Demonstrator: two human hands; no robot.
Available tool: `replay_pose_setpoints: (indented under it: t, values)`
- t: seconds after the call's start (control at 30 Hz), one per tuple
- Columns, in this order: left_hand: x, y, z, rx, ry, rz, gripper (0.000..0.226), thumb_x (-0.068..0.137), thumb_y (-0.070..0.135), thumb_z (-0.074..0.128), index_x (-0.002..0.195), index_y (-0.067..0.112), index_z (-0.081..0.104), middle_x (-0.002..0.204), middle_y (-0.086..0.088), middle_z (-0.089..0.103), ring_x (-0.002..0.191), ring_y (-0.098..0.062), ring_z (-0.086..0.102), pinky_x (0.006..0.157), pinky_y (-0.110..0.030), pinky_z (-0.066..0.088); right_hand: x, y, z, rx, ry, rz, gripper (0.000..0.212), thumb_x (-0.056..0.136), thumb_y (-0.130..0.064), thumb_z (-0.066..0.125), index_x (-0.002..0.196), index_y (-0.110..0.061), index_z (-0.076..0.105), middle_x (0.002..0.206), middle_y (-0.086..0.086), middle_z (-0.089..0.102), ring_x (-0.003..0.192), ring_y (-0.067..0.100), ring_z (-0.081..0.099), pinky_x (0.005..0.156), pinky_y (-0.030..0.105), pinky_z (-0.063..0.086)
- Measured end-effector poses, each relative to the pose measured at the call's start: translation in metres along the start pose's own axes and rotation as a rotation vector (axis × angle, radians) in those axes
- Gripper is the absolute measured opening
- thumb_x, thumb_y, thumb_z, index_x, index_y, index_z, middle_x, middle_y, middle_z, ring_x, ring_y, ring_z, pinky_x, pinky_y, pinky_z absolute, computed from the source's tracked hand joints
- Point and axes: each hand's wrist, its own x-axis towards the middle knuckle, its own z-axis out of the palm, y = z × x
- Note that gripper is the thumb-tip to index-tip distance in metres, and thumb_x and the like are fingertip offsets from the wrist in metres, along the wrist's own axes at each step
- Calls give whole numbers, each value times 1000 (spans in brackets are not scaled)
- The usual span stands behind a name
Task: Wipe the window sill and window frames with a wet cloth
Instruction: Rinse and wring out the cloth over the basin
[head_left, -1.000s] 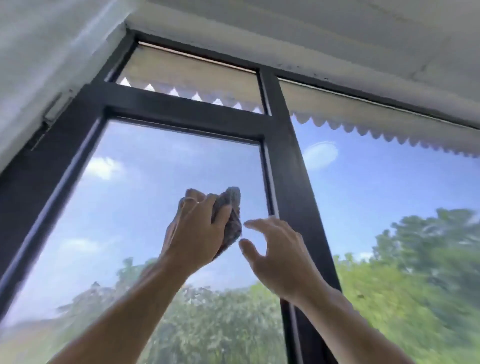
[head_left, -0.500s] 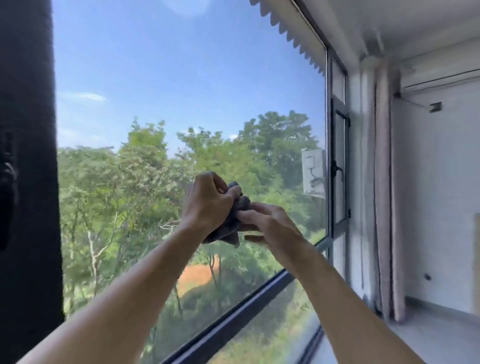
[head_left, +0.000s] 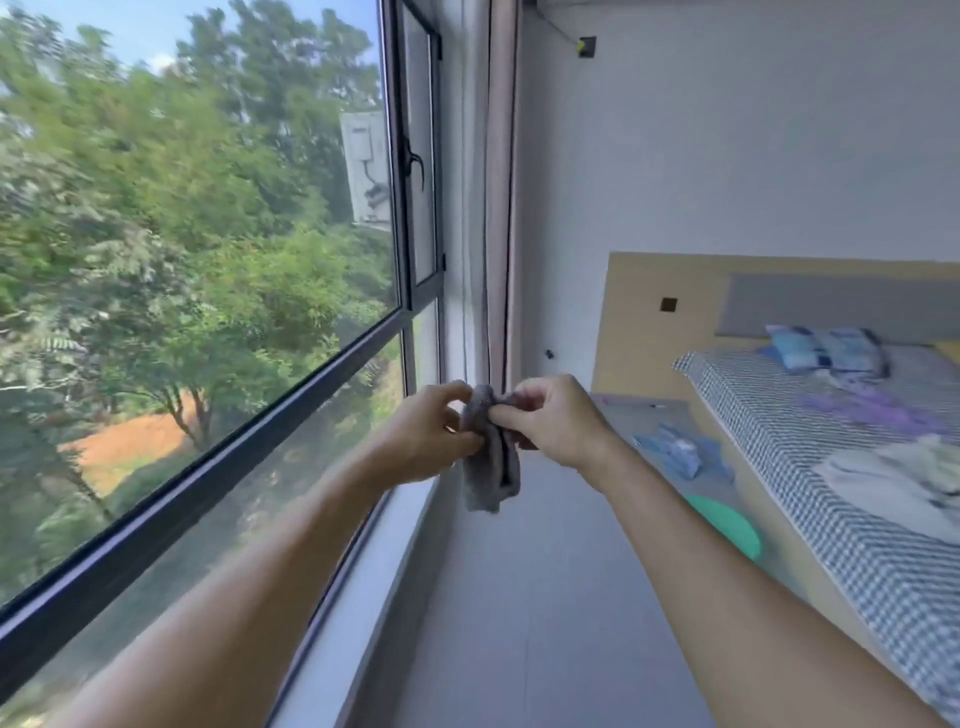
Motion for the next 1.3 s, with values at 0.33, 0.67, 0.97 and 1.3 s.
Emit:
replay_pose_setpoints:
  t: [0.33, 0.67, 0.97, 1.3]
  values:
    - [199, -15, 160, 175, 72, -59, 26, 82, 38, 74, 75, 25, 53, 74, 2, 63, 70, -19, 59, 59, -30, 45, 110, 203, -122, 93, 298, 281, 25, 67, -26, 71, 88, -21, 58, 88, 2, 69, 85, 24, 68, 76, 41, 59]
    - [448, -29, 318, 104, 23, -167, 25, 77, 31, 75, 70, 21, 53, 78, 0, 63, 80, -23, 62, 63, -33, 47, 260, 392, -257, -79, 357, 467, 21, 85, -12, 56, 90, -26, 71, 92, -3, 69, 92, 27, 68, 82, 43, 58]
    - [668, -86, 471, -68, -326, -146, 27, 78, -1, 66, 92, 22, 60, 73, -7, 67, 56, -24, 69, 62, -37, 60, 394, 608, -336, -160, 595, 690, 17, 93, -15, 51, 88, -9, 65, 91, 9, 68, 95, 33, 62, 80, 37, 49]
    - [887, -123, 718, -138, -512, -245, 23, 87, 36, 71, 68, 23, 74, 64, 10, 66, 75, -8, 66, 51, -12, 42, 489, 884, -442, -80, 797, 974, 17, 83, -13, 59, 80, 0, 68, 83, 19, 67, 86, 38, 65, 74, 45, 56]
